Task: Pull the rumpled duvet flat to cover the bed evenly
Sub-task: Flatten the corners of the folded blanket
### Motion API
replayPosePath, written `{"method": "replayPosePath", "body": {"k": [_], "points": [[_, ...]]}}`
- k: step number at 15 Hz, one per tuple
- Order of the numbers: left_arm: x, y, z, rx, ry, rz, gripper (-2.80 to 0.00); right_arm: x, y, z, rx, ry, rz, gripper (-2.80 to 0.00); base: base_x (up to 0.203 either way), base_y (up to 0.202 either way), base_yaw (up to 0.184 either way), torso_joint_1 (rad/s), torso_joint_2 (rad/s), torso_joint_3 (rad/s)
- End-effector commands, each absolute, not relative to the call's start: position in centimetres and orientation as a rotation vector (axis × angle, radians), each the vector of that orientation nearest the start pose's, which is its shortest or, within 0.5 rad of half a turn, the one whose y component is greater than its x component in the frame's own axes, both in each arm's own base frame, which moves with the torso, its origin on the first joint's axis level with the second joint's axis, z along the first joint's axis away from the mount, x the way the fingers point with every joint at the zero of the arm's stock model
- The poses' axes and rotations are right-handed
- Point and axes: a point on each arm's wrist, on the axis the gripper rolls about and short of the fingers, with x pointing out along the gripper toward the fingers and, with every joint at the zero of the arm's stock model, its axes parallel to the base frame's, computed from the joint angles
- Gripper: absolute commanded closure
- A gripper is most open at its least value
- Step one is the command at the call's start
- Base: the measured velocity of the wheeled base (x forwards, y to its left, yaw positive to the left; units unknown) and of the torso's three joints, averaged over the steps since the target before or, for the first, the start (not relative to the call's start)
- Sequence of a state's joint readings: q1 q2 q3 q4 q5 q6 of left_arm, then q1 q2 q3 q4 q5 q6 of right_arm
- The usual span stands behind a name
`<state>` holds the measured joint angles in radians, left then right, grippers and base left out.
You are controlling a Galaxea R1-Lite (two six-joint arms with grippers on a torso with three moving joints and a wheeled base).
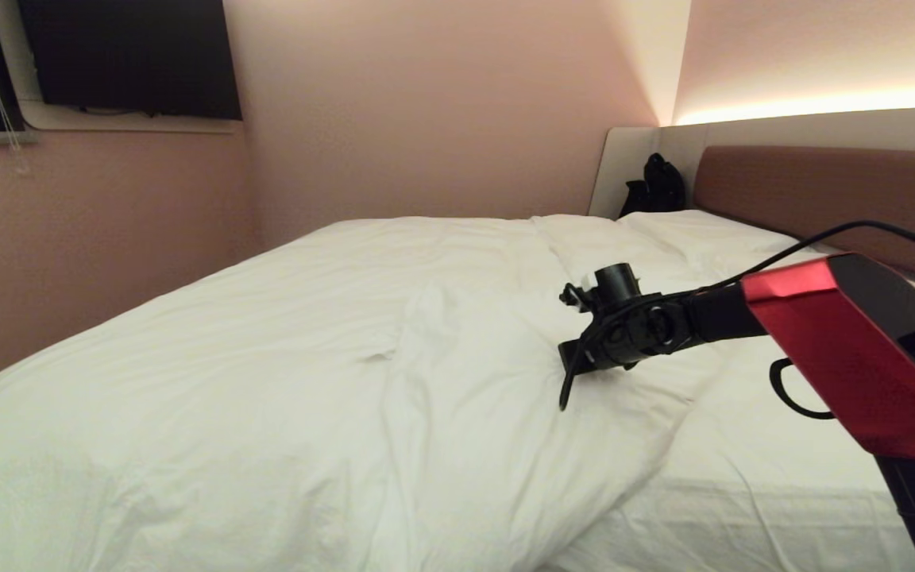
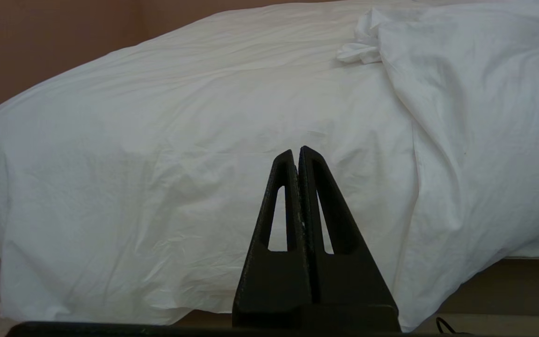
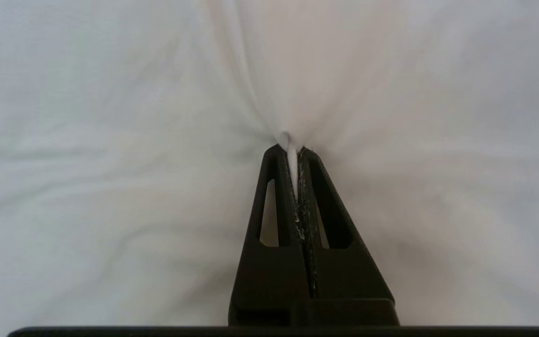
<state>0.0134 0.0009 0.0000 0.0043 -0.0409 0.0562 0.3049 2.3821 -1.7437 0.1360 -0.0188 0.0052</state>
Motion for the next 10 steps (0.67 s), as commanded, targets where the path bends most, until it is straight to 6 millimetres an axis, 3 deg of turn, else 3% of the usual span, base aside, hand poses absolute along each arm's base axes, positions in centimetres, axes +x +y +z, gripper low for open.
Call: {"method": "replayPosePath", "body": {"k": [1, 5, 10], "points": [[-2.3, -0.1, 7.5, 0.057, 0.005, -0.028, 0.00, 43.1, 13.4, 13.3, -0.093, 0.737, 0.262, 0.00, 0.000, 0.000, 0.000, 0.000, 0.00, 0.000], [-2.3, -0.1, 7.5, 0.057, 0.005, -0.028, 0.00, 37.9, 11.0, 15.9, -0.088, 0.772, 0.241, 0.00, 0.000, 0.000, 0.000, 0.000, 0.00, 0.000], [-2.3, -0.1, 7.5, 0.057, 0.005, -0.028, 0.00, 31.6, 6.9, 16.3, -0.083, 0.843, 0.187, 0.00, 0.000, 0.000, 0.000, 0.000, 0.00, 0.000]]}}
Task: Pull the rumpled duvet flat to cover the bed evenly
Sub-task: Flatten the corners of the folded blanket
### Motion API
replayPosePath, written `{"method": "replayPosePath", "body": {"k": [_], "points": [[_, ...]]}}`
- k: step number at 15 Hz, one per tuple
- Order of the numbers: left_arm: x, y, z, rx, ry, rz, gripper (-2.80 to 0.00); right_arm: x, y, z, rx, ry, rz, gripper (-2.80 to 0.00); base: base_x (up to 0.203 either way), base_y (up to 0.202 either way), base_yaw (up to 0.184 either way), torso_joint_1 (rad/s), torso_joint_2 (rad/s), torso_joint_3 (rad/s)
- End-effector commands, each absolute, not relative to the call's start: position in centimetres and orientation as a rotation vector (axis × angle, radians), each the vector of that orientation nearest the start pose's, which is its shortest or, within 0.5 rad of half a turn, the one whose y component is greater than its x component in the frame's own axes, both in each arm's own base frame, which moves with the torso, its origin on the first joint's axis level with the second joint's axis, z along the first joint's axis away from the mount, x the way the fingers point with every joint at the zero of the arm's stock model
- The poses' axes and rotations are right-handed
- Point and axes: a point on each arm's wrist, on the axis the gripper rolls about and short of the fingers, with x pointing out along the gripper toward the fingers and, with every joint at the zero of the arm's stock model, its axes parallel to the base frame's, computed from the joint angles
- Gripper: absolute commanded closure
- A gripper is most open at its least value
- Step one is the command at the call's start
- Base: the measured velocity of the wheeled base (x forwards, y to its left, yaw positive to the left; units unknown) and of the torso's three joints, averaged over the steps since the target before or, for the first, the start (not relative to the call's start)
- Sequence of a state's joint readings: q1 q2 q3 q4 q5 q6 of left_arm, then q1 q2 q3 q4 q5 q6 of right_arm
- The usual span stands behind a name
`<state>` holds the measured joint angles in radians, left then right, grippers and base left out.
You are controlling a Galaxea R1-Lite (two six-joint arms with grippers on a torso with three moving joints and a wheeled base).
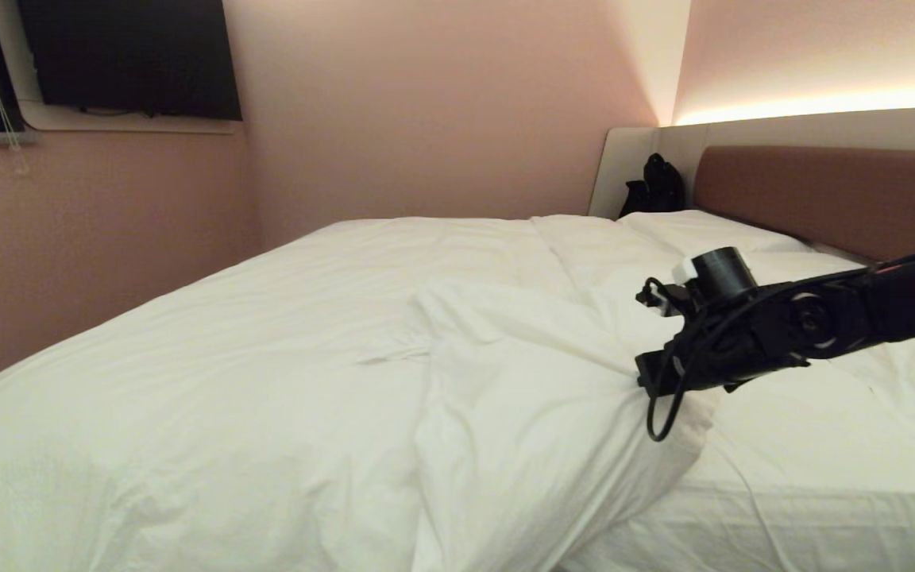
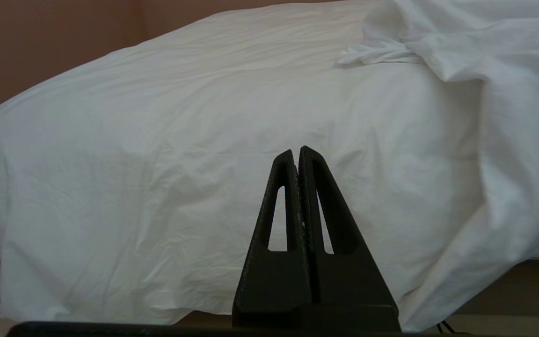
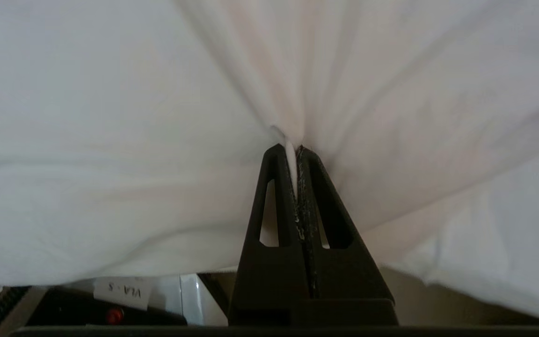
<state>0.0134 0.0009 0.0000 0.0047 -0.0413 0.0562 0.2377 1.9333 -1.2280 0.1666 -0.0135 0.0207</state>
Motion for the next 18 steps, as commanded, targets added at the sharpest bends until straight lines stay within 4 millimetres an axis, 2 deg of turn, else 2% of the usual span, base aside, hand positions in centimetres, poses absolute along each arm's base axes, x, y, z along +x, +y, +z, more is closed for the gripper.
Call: {"method": "replayPosePath", "body": {"k": [1, 4, 7, 10, 13, 18], "points": [[-2.3, -0.1, 7.5, 0.057, 0.005, -0.028, 0.00, 29.8, 5.9, 16.0, -0.083, 0.860, 0.179, 0.00, 0.000, 0.000, 0.000, 0.000, 0.00, 0.000], [-2.3, -0.1, 7.5, 0.057, 0.005, -0.028, 0.00, 25.6, 3.6, 16.4, -0.072, 0.809, 0.176, 0.00, 0.000, 0.000, 0.000, 0.000, 0.00, 0.000], [-2.3, -0.1, 7.5, 0.057, 0.005, -0.028, 0.00, 22.5, 2.7, 16.2, -0.086, 0.789, 0.171, 0.00, 0.000, 0.000, 0.000, 0.000, 0.00, 0.000], [-2.3, -0.1, 7.5, 0.057, 0.005, -0.028, 0.00, 21.1, 2.5, 15.5, -0.090, 0.808, 0.170, 0.00, 0.000, 0.000, 0.000, 0.000, 0.00, 0.000], [-2.3, -0.1, 7.5, 0.057, 0.005, -0.028, 0.00, 21.0, 2.6, 15.8, -0.086, 0.794, 0.181, 0.00, 0.000, 0.000, 0.000, 0.000, 0.00, 0.000], [-2.3, -0.1, 7.5, 0.057, 0.005, -0.028, 0.00, 23.6, 3.2, 18.3, -0.083, 0.684, 0.190, 0.00, 0.000, 0.000, 0.000, 0.000, 0.00, 0.000]]}}
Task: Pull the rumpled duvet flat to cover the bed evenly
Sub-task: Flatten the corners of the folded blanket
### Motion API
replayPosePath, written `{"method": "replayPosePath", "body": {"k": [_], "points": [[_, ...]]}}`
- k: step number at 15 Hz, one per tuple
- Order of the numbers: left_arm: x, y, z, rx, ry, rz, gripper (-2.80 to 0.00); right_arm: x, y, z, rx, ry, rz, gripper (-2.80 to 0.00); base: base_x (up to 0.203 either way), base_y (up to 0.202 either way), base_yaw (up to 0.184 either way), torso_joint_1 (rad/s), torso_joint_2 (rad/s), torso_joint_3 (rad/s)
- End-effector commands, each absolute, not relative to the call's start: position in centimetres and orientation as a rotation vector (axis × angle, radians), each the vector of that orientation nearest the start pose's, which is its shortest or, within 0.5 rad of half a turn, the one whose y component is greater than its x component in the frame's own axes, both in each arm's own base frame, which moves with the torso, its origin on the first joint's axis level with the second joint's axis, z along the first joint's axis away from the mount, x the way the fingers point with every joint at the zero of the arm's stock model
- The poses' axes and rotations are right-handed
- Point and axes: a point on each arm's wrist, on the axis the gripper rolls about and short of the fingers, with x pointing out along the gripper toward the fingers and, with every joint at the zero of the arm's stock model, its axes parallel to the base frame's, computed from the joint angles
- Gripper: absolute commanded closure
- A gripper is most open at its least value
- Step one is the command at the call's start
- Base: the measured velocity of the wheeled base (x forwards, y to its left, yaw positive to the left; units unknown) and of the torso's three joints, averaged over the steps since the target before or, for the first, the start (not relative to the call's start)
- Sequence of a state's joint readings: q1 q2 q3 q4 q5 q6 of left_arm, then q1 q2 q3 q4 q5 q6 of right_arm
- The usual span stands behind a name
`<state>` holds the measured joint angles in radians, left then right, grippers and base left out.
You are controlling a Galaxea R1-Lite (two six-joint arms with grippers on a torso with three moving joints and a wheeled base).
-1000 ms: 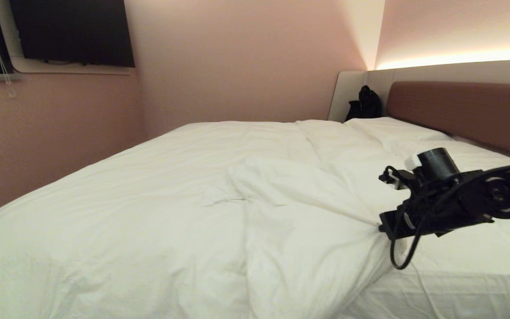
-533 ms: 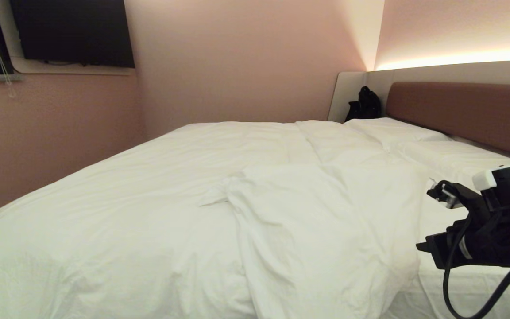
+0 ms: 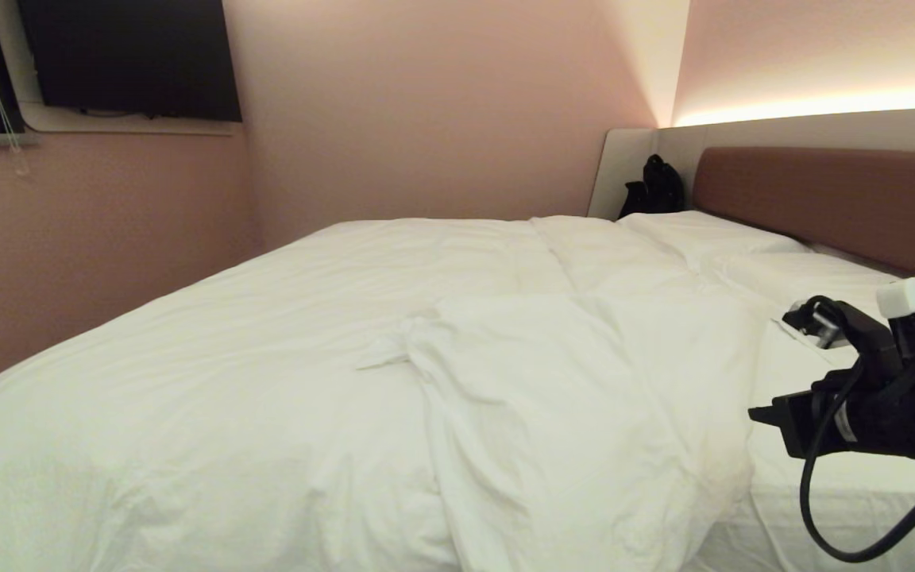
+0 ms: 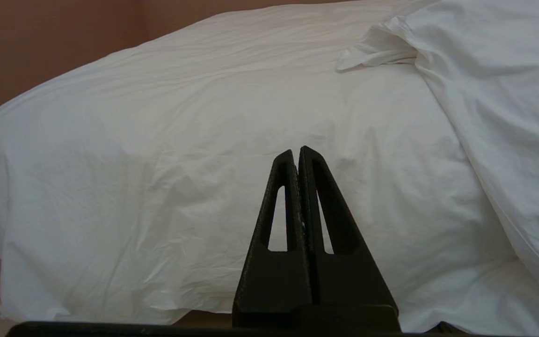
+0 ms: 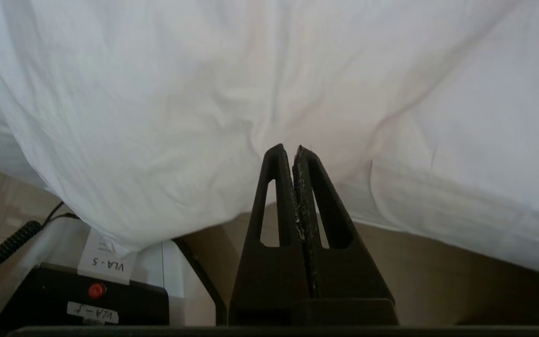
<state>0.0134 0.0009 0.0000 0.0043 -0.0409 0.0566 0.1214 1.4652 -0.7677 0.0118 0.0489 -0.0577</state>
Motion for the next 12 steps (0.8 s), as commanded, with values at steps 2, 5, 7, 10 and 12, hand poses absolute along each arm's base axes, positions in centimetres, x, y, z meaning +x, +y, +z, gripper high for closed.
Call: {"method": "replayPosePath", "body": {"k": [2, 5, 7, 10, 12], "points": [[-2.3, -0.1, 7.5, 0.057, 0.005, -0.028, 0.00, 26.0, 4.0, 21.1, -0.082, 0.594, 0.206, -2.80, 0.000, 0.000, 0.000, 0.000, 0.00, 0.000], [-2.3, -0.1, 7.5, 0.057, 0.005, -0.028, 0.00, 30.2, 6.0, 23.1, -0.067, 0.574, 0.240, -2.80, 0.000, 0.000, 0.000, 0.000, 0.00, 0.000], [-2.3, -0.1, 7.5, 0.057, 0.005, -0.028, 0.00, 33.4, 7.7, 22.9, -0.055, 0.595, 0.264, -2.80, 0.000, 0.000, 0.000, 0.000, 0.00, 0.000], [-2.3, -0.1, 7.5, 0.057, 0.005, -0.028, 0.00, 37.9, 10.2, 21.0, -0.057, 0.632, 0.294, -2.80, 0.000, 0.000, 0.000, 0.000, 0.00, 0.000], [-2.3, -0.1, 7.5, 0.057, 0.005, -0.028, 0.00, 39.8, 11.5, 19.9, -0.060, 0.642, 0.310, -2.80, 0.000, 0.000, 0.000, 0.000, 0.00, 0.000]]}}
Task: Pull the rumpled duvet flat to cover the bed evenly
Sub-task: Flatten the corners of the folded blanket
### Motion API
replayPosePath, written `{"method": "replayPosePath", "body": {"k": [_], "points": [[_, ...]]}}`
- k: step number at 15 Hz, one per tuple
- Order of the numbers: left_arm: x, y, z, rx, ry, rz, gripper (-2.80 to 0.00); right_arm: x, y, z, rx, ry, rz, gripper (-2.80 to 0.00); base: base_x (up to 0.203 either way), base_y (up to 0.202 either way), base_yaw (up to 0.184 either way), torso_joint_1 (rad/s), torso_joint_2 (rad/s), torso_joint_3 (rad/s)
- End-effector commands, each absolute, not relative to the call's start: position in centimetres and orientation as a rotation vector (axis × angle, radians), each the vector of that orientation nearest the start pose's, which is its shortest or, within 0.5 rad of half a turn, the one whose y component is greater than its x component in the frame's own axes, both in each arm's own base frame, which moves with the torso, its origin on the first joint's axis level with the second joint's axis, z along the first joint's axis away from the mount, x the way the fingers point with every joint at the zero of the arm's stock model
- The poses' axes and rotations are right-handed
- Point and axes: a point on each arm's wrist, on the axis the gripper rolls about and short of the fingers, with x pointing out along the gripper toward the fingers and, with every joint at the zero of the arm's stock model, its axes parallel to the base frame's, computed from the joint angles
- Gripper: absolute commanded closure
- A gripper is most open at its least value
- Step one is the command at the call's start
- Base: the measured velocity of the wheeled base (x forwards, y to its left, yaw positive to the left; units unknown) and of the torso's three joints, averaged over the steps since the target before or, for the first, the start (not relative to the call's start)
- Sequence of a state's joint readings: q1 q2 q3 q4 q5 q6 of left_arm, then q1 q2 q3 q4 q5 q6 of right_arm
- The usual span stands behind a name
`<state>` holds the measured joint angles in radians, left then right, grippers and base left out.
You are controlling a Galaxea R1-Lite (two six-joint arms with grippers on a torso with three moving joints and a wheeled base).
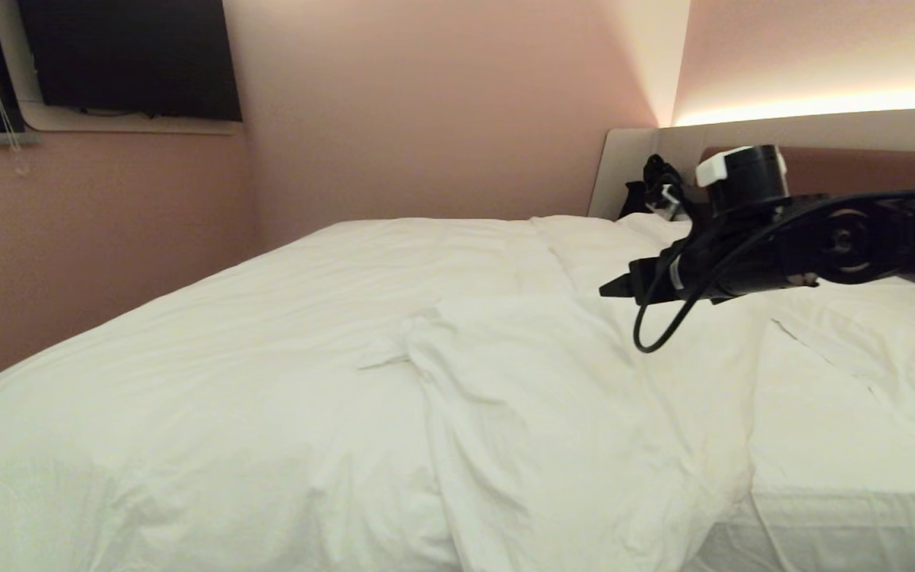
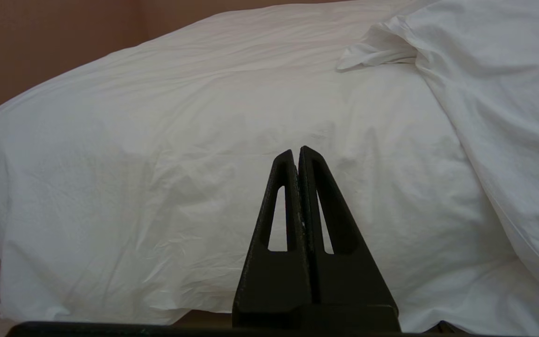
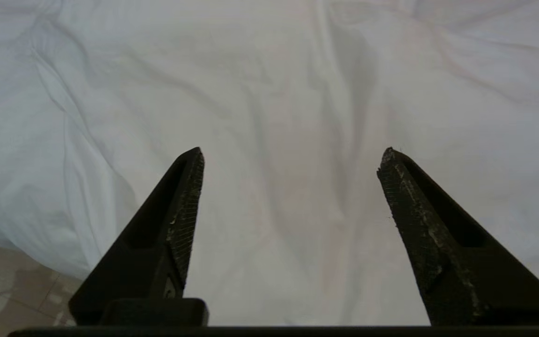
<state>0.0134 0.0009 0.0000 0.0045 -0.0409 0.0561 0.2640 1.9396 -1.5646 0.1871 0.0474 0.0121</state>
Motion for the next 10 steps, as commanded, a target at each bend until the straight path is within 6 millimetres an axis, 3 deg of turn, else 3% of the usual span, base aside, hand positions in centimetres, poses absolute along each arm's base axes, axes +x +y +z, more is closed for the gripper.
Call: {"method": "replayPosePath", "body": {"k": [1, 4, 6, 10], "points": [[-2.3, -0.1, 7.5, 0.057, 0.005, -0.028, 0.00, 41.1, 12.3, 18.6, -0.057, 0.662, 0.312, -2.80, 0.000, 0.000, 0.000, 0.000, 0.00, 0.000], [-2.3, -0.1, 7.5, 0.057, 0.005, -0.028, 0.00, 44.5, 14.7, 14.4, -0.040, 0.726, 0.319, -2.80, 0.000, 0.000, 0.000, 0.000, 0.00, 0.000], [-2.3, -0.1, 7.5, 0.057, 0.005, -0.028, 0.00, 44.8, 15.5, 13.8, -0.038, 0.733, 0.328, -2.80, 0.000, 0.000, 0.000, 0.000, 0.00, 0.000], [-2.3, -0.1, 7.5, 0.057, 0.005, -0.028, 0.00, 45.8, 18.1, 10.3, -0.066, 0.770, 0.367, -2.80, 0.000, 0.000, 0.000, 0.000, 0.00, 0.000]]}}
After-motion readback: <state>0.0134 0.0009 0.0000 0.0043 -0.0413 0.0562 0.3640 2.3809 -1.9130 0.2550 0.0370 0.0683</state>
